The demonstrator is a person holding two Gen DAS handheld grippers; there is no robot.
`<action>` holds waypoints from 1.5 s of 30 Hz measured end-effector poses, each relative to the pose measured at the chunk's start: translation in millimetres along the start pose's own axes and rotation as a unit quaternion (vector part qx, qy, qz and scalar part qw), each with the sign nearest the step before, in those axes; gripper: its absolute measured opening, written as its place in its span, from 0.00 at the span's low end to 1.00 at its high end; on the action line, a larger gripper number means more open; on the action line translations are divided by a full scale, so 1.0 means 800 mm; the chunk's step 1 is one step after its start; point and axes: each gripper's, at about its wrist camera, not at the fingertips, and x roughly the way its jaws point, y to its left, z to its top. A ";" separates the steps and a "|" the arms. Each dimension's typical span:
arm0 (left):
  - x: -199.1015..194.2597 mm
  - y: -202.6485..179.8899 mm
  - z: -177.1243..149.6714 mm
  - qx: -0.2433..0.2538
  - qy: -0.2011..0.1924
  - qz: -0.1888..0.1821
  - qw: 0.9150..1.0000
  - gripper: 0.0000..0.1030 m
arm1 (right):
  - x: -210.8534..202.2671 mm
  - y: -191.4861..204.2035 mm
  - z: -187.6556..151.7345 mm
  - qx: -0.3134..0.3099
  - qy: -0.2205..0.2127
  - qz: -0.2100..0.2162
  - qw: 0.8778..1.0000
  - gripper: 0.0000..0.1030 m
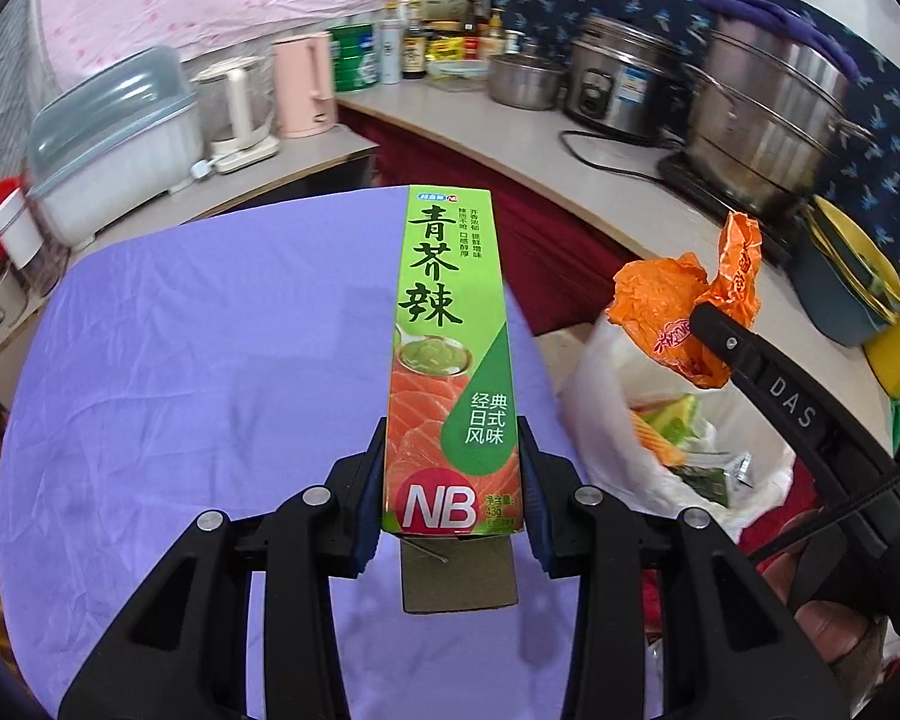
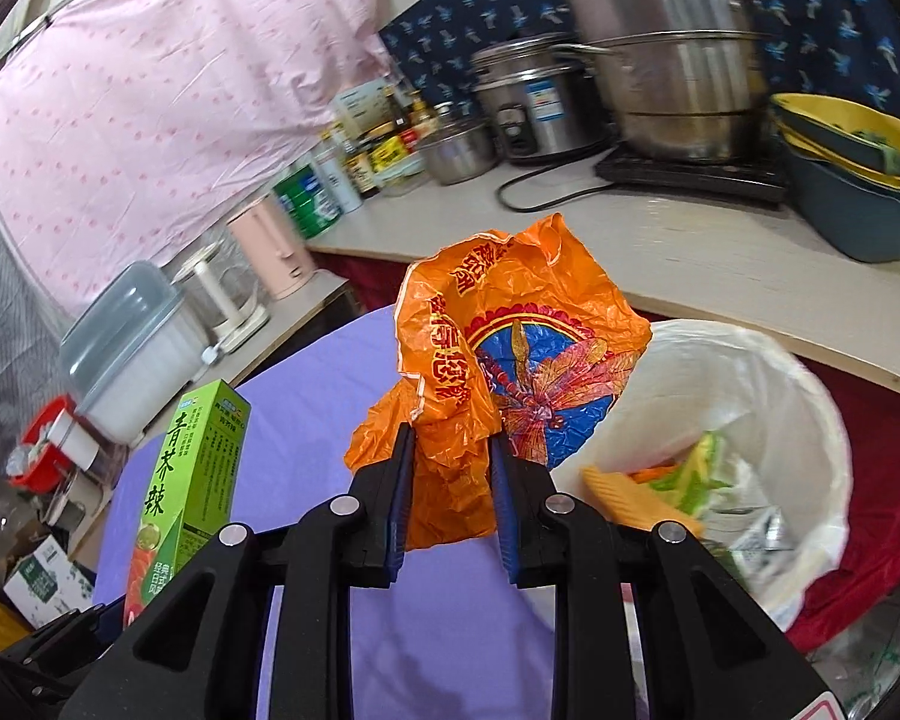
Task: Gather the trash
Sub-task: 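Carry the orange bag and green box over the white trash bin, then open both grippers to drop the bag and box into the bin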
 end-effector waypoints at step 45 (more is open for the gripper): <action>0.125 -0.169 0.000 0.092 0.073 -0.053 0.992 0.50 | 0.030 -0.174 -0.020 0.090 0.023 -0.059 0.994 0.40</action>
